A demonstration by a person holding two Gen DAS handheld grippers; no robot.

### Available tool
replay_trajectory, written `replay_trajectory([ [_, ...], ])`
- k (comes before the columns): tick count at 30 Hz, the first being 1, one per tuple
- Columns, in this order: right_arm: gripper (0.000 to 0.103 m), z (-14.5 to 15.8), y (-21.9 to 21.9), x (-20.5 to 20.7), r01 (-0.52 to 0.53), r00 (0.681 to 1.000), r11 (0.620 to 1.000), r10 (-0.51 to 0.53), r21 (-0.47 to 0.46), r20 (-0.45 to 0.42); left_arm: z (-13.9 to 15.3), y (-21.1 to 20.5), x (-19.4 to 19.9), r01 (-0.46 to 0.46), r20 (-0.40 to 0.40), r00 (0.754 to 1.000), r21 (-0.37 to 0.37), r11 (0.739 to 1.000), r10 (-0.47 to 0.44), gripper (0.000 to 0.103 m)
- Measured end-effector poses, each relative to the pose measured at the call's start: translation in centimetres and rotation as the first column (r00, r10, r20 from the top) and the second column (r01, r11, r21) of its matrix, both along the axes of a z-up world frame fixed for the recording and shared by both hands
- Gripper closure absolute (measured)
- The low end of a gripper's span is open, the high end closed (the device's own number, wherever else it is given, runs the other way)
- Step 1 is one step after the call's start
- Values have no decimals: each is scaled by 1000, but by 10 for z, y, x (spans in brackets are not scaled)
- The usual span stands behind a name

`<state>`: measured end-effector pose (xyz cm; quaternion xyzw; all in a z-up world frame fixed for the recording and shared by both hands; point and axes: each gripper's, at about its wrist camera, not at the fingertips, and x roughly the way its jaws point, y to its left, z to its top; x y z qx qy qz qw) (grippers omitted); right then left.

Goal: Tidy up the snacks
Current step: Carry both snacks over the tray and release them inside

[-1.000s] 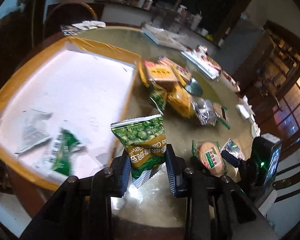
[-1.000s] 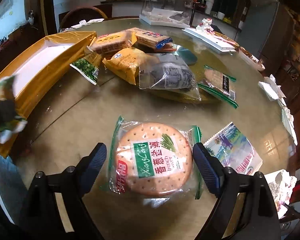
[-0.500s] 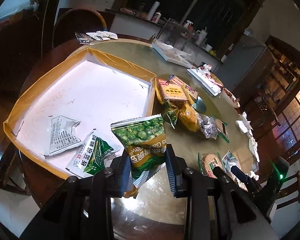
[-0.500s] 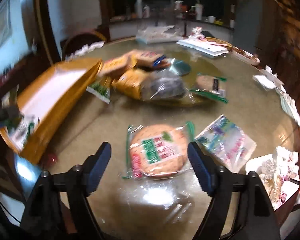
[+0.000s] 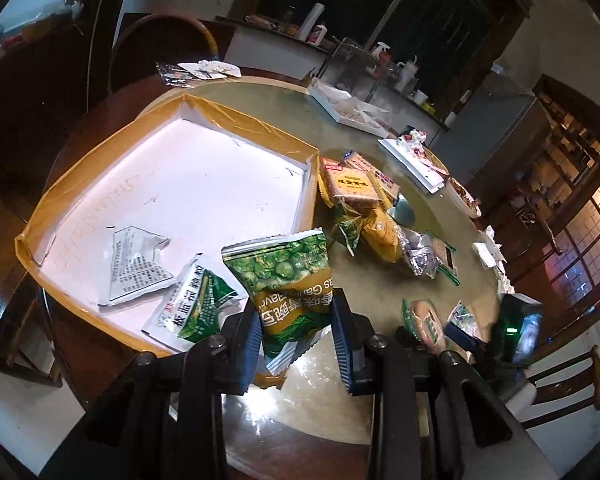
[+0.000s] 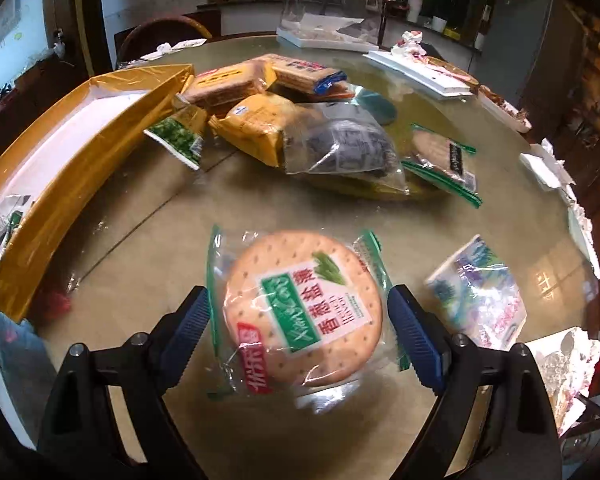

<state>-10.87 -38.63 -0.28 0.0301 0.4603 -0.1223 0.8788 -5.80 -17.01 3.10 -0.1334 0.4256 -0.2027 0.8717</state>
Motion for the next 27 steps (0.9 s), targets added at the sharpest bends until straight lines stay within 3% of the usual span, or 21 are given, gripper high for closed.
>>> replay_trajectory([
  [3, 14, 17, -10, -19, 5, 997, 997, -11, 74, 81, -1, 2, 1, -5, -8, 1000, -3, 1000, 5, 72],
  [7, 14, 3, -20, -6, -21, 1000, 991, 19, 129, 16, -1, -3, 1, 10, -4, 1000, -5, 1000, -10, 72],
  [13, 13, 0, -8, 4, -80, 997, 993, 79, 91, 17, -1, -3, -1, 15, -1, 1000, -2, 1000, -15, 72],
  [15, 13, -5, 0, 9, -91, 996, 995, 92, 32, -16, -2, 0, -1, 8, 1, 1000, -2, 1000, -8, 72],
  [18, 23, -8, -3, 9, -77, 997, 996, 78, 42, -19, -3, 2, 1, 5, -7, 1000, -5, 1000, -5, 72],
  [21, 26, -7, -3, 5, -84, 996, 995, 85, 46, -17, -2, 5, 2, -2, -5, 1000, -8, 1000, 2, 72],
  [27, 27, 14, 3, -9, -124, 990, 982, 112, 144, 91, 5, 32, 18, -54, 7, 998, -18, 998, 54, 72],
])
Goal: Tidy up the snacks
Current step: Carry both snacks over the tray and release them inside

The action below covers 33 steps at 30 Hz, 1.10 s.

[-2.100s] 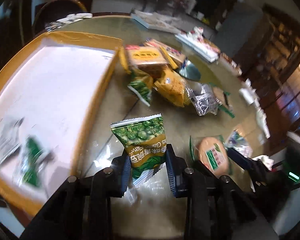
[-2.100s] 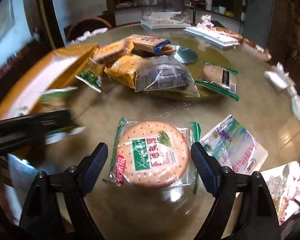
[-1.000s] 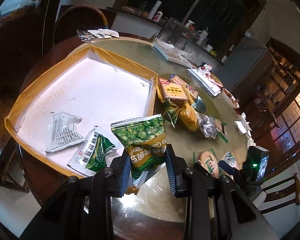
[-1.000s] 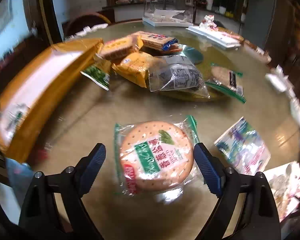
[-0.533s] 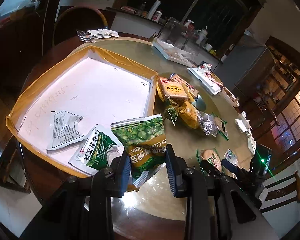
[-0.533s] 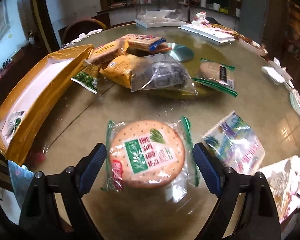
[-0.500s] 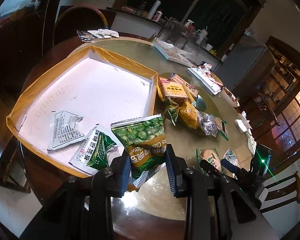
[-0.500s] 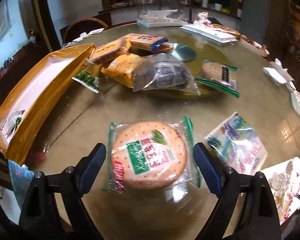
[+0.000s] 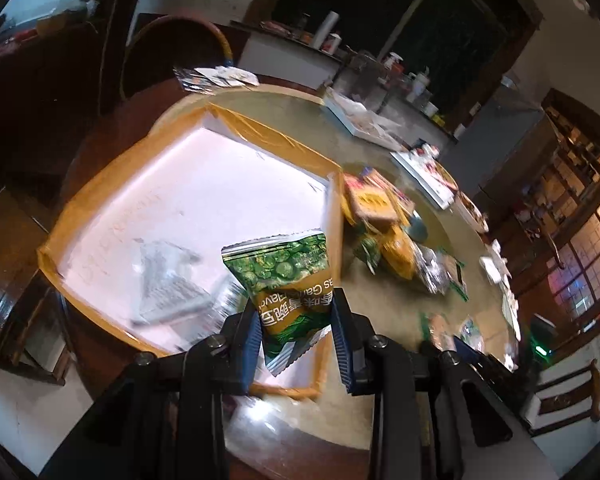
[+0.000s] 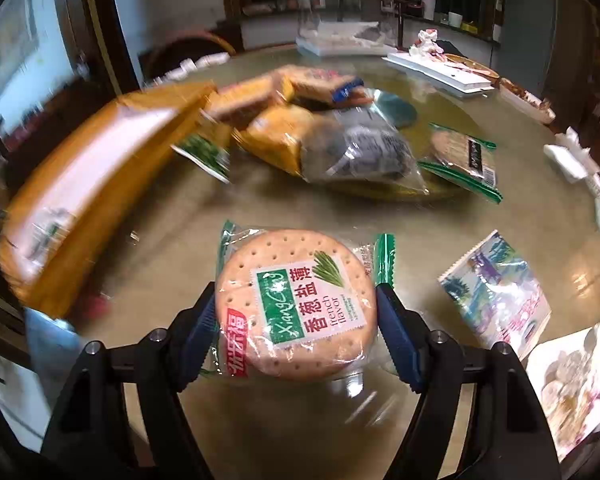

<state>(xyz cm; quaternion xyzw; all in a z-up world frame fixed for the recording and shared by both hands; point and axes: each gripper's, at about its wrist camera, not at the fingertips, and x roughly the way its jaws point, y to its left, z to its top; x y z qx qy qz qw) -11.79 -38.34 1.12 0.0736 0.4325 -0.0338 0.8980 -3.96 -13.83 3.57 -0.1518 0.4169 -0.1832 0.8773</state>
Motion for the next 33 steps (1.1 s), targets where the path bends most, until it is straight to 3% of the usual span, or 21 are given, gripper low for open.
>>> replay_trajectory([
  [4, 27, 38, 35, 7, -139, 985, 987, 130, 80, 111, 4, 28, 31, -57, -7, 998, -7, 998, 57, 72],
  [6, 27, 52, 61, 24, -223, 967, 971, 209, 92, 143, -2, 36, 50, -71, -31, 997, 24, 997, 71, 72],
  [12, 27, 50, 129, 100, -372, 925, 926, 362, 73, 120, -35, 45, 93, -62, -131, 989, 104, 993, 76, 71],
  [17, 27, 18, 163, 146, -389, 921, 921, 388, 35, 15, -46, 51, 98, -52, -162, 984, 118, 992, 71, 70],
  [27, 25, -6, 173, 163, -370, 925, 929, 371, 33, -75, -56, 67, 104, -78, -199, 975, 102, 992, 97, 68],
  [31, 23, 8, 166, 158, -357, 933, 931, 360, 81, -27, -52, 62, 103, -28, -205, 978, 92, 995, 47, 52],
  [33, 22, 26, 158, 146, -349, 937, 932, 346, 97, 43, -39, 59, 92, -56, -144, 987, 107, 993, 71, 43],
])
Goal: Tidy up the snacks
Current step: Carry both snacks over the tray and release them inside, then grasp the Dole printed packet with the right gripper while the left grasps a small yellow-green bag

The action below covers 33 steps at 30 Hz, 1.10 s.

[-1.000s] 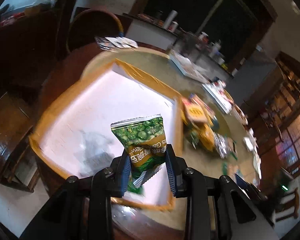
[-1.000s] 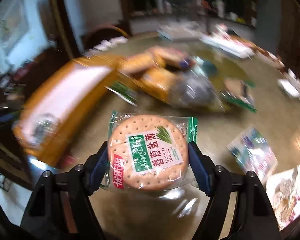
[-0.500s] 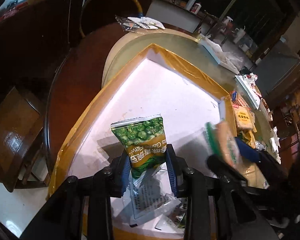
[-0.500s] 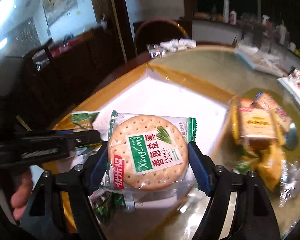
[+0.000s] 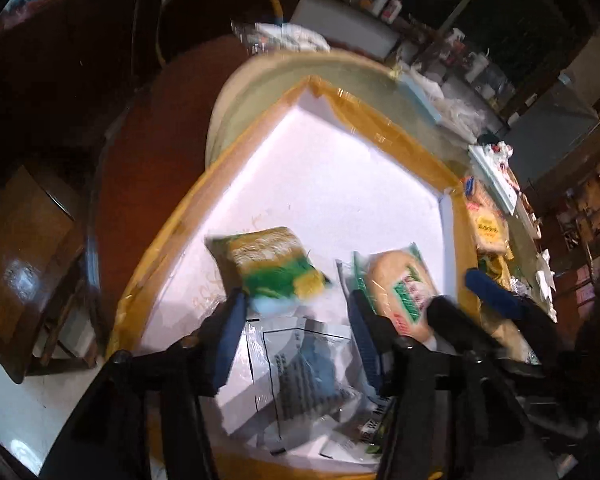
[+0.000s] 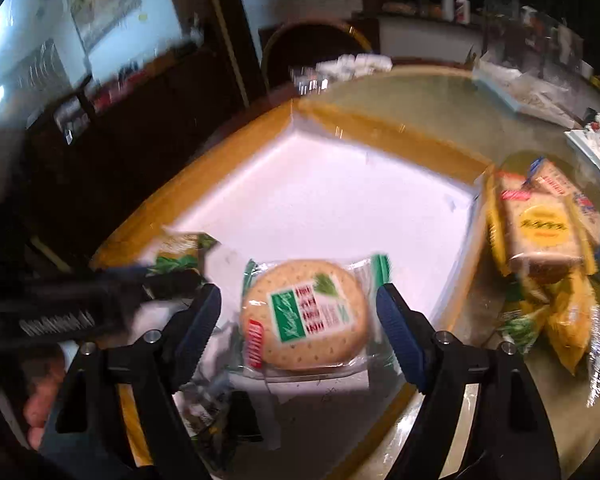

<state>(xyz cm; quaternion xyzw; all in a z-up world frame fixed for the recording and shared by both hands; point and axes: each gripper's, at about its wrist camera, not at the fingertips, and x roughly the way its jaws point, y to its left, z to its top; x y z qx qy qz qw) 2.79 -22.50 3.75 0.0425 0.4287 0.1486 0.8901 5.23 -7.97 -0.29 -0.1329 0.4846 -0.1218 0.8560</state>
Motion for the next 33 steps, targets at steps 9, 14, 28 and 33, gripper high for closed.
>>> replay_trajectory([
  [9, 19, 18, -68, -117, 46, 993, 982, -64, 181, 95, 39, -41, -87, 37, 230, 972, 26, 999, -42, 18],
  [14, 19, 3, -138, -146, 198, 978, 963, -208, 184, 32, 39, -90, -113, 204, 198, 961, -45, 978, -191, 18],
  [28, 19, -35, -275, -127, 604, 766, 782, -623, -154, -155, 31, -156, -137, 322, 161, 934, -5, 947, -318, 18],
  [33, 19, -41, -233, -138, 584, 790, 806, -592, -100, -158, 24, -155, -134, 315, 146, 939, -2, 949, -311, 18],
])
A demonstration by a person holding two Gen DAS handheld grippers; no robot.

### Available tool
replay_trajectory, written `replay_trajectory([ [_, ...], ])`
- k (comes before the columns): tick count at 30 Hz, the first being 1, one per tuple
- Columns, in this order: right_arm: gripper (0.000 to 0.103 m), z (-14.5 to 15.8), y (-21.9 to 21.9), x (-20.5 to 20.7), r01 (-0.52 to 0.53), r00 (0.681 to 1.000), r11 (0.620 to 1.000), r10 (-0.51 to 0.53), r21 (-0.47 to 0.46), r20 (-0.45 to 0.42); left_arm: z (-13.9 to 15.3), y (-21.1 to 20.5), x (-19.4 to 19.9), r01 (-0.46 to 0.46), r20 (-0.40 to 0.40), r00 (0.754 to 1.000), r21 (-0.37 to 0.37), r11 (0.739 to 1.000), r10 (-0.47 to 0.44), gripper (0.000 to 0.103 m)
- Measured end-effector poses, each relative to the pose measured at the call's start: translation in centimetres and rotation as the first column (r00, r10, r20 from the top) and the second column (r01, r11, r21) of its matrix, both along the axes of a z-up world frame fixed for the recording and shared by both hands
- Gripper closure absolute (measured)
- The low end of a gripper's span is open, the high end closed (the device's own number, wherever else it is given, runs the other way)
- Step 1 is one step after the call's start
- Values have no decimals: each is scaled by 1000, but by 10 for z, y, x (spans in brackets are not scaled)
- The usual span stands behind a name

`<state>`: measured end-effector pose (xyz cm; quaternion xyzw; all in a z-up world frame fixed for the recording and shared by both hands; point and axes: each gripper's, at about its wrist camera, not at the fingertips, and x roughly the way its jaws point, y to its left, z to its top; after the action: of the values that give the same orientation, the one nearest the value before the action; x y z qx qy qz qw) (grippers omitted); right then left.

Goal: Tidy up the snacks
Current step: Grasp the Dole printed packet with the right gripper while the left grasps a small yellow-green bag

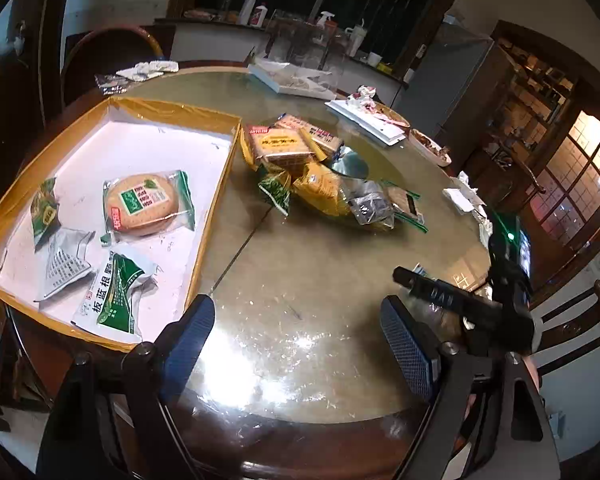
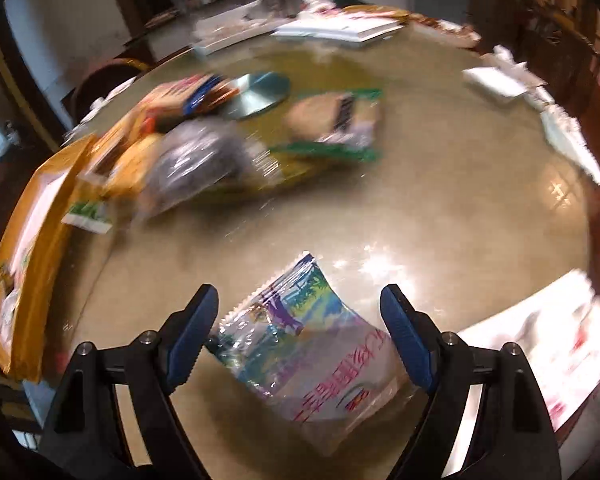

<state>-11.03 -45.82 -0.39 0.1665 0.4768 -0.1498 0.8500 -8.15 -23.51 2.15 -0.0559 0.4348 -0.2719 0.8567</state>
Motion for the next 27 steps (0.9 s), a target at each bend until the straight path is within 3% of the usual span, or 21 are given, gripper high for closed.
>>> replay_trajectory([
  [8, 19, 24, 19, -19, -151, 981, 988, 149, 11, 128, -11, -5, -1, 20, -31, 999, 12, 1000, -19, 18],
  [13, 19, 14, 19, -30, -238, 969, 971, 236, 25, 69, -17, -3, 2, 21, -56, 998, -12, 1000, -22, 18],
  [17, 21, 6, 29, -37, -247, 968, 969, 247, 9, 36, -21, -1, 5, 18, -64, 998, -13, 1000, -19, 18],
  [19, 36, 2, 37, -41, -241, 970, 971, 241, -6, 21, -22, 1, 11, 13, -77, 997, -21, 1000, -15, 18],
  [20, 38, 1, 40, -42, -235, 972, 972, 235, -8, 21, -22, 0, 16, 10, -83, 997, -20, 1000, -12, 18],
  [24, 41, 1, 51, -37, -236, 971, 971, 238, -47, 24, -21, -13, 44, 8, -61, 998, 36, 999, -5, 18],
  [27, 41, 1, 52, -30, -243, 969, 970, 244, -21, 38, -20, -35, 79, 18, -52, 999, 103, 994, -13, 19],
])
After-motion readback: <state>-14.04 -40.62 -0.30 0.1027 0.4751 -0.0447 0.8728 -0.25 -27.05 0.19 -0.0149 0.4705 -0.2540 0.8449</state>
